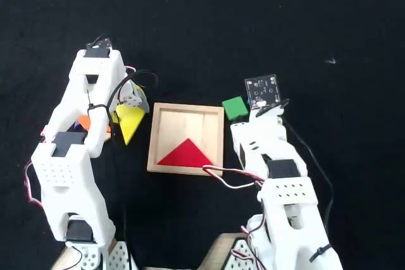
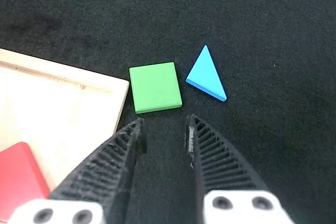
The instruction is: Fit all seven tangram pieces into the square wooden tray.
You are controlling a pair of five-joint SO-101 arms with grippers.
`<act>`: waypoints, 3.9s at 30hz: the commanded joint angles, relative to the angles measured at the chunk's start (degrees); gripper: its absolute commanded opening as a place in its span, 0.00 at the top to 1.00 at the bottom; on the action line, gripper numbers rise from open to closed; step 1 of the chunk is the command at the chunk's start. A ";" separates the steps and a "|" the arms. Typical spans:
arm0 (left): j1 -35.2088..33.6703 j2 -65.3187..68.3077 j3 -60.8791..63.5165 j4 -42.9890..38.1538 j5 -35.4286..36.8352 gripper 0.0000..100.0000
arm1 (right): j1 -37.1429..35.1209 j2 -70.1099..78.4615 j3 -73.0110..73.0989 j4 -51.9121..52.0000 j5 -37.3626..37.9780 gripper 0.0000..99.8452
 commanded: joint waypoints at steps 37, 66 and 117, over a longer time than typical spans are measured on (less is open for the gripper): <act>-1.10 -0.53 1.10 -1.32 -1.58 0.70 | -1.14 0.04 -0.40 -1.58 0.70 0.86; 0.40 -4.75 -3.38 -17.58 -30.07 0.70 | -1.14 0.04 -0.31 -1.58 0.70 0.86; -9.89 -60.40 41.54 1.58 -34.81 0.71 | -2.81 0.22 -0.22 -1.58 0.70 0.86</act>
